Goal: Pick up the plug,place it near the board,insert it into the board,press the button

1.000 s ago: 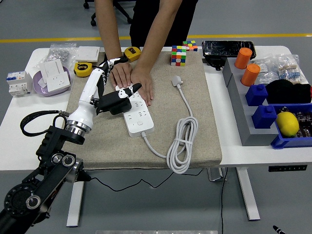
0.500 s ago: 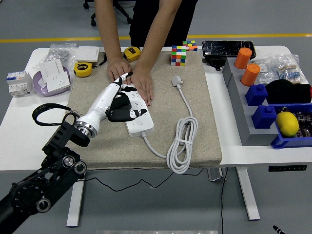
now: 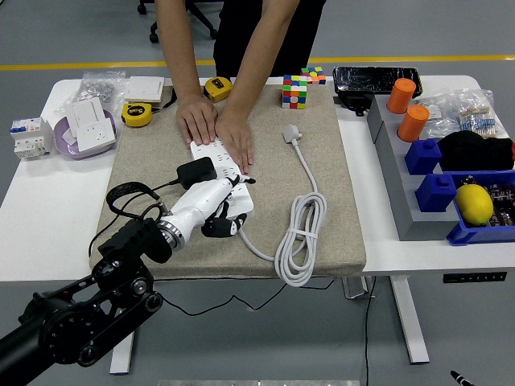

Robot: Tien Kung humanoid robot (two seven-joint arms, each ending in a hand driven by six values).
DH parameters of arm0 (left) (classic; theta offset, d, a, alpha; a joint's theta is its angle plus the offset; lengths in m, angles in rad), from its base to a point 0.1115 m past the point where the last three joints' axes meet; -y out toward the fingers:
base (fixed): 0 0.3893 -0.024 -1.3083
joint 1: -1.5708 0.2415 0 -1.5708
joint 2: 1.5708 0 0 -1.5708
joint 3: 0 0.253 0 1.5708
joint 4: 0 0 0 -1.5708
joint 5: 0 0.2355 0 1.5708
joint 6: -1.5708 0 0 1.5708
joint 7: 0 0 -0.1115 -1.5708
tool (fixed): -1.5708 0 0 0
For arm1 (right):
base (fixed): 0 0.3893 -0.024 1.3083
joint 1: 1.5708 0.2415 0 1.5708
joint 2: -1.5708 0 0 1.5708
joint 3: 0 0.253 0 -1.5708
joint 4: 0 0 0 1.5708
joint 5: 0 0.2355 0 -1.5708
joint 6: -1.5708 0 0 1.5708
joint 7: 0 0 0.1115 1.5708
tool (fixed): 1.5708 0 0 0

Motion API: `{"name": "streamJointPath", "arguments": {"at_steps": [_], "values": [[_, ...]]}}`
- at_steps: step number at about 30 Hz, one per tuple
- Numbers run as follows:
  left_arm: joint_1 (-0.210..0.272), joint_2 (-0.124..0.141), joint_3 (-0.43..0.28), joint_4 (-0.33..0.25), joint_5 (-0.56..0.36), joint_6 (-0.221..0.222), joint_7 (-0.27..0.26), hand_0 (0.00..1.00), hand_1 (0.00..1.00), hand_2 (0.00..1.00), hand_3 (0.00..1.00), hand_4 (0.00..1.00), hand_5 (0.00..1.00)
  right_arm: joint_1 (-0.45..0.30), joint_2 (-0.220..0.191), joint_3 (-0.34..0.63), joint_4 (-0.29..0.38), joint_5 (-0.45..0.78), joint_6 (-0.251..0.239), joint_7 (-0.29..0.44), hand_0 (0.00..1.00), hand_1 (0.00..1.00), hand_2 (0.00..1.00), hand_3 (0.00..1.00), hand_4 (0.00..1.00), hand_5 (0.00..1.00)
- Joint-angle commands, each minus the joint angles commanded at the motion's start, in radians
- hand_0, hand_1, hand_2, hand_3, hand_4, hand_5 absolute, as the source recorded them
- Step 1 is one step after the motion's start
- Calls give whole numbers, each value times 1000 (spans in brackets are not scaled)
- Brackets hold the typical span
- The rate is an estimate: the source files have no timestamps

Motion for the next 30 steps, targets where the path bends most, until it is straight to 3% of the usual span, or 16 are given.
{"name": "streamJointPath", "arguments": {"at_steps": [6,12,30], "values": [[-2,1,-15,25,93,-40,24,129,59,148,865,591,2,-1,-1,5,0,-3,0,-1,855,810,782,799,998,840],[4,15,-13,-29,52,-106,87,129,58,149,866,581,2,-1,-1,6,0,-1,0,0,855,811,783,798,998,839],[3,21,-5,-29,54,-139,129,130,56,150,859,574,2,-1,-1,10,0,-3,0,1,855,811,783,798,998,836]]}}
